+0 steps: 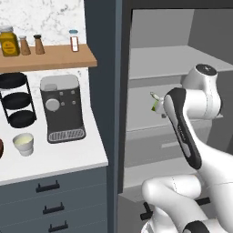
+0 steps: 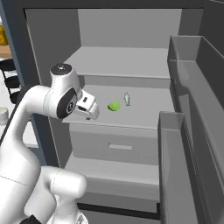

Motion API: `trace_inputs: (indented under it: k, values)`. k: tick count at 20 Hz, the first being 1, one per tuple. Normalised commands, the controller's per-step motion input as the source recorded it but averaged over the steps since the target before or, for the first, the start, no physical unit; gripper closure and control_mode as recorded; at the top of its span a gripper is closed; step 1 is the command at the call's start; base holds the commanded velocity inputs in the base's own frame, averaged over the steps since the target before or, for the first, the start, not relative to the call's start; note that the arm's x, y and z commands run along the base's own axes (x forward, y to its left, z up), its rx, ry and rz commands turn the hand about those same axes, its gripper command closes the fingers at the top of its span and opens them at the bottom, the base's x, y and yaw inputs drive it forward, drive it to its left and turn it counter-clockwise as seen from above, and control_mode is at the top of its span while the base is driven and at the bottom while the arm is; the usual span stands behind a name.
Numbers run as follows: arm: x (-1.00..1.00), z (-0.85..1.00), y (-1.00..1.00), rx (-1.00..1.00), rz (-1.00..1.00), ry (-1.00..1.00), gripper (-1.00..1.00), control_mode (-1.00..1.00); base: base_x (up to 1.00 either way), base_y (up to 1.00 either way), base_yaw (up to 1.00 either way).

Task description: Grab a lemon wedge from the fridge and one ice cube from the ice bowl, and put them in the glass of lemonade.

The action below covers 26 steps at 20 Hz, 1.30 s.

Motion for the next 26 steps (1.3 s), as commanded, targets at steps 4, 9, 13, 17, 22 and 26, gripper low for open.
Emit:
trace_inputs:
  k: [4,9,13,17,22,26]
  values:
    - [0.17,-0.24,-0.14,0.0,0.0,-0.03,-1.0,-1.0,0.0,0.0,0.0]
    - [0.33,0.0,-0.07,-0.07,0.05,-0.03,-1.0,-1.0,0.0,0.0,0.0]
    - [0.49,-0.01,-0.13,-0.08,0.08,-0.02,-1.0,-1.0,0.0,0.0,0.0]
    - [0.54,-0.03,-0.18,-0.05,0.07,0.0,-1.0,-1.0,0.0,0.0,0.0]
    - [0.7,-0.03,-0.24,-0.01,0.04,0.0,-1.0,-1.0,0.0,0.0,0.0]
    - [0.41,-0.39,-0.19,0.0,0.01,0.0,-1.0,-1.0,0.0,0.0,0.0]
